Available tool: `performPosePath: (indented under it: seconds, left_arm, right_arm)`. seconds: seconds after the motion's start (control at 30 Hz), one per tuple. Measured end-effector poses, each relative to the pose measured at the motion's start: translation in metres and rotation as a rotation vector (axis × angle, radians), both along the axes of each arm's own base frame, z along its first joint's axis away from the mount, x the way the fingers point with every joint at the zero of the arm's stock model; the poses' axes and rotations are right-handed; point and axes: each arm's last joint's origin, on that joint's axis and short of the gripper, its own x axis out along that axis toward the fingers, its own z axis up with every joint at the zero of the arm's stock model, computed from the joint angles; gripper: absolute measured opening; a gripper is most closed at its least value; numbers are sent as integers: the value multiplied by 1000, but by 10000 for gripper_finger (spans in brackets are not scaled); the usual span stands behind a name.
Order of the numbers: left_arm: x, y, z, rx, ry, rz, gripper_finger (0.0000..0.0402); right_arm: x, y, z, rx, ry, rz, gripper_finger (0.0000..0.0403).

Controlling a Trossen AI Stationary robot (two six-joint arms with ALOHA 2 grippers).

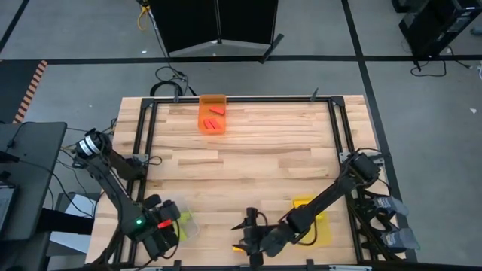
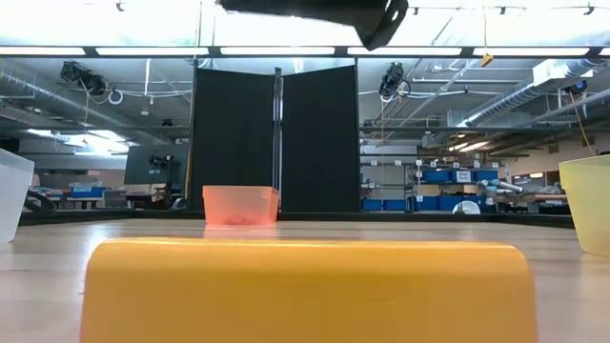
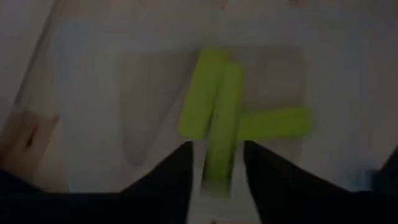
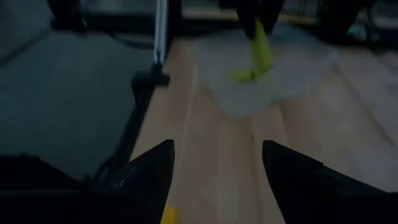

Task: Sort blocks
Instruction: Put the green block into the transparent bin, then put the yellow block into the yellow bin

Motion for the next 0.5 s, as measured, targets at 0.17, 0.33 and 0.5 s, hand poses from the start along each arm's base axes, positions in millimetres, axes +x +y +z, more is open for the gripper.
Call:
performPosePath:
  seconds: [0.17, 0.33, 0.5]
  left_arm:
    - [-5, -5, -6, -33, -2, -6, 233]
    - [-3, -14, -1, -65, -106, -20, 276]
    - [-1, -22, 12, -57, -231, -23, 280]
  right_arm:
    - [5, 6, -7, -35, 157, 14, 276]
    - [2, 10, -16, -18, 225, 30, 289]
    - [-6, 22, -29, -20, 270, 69, 285]
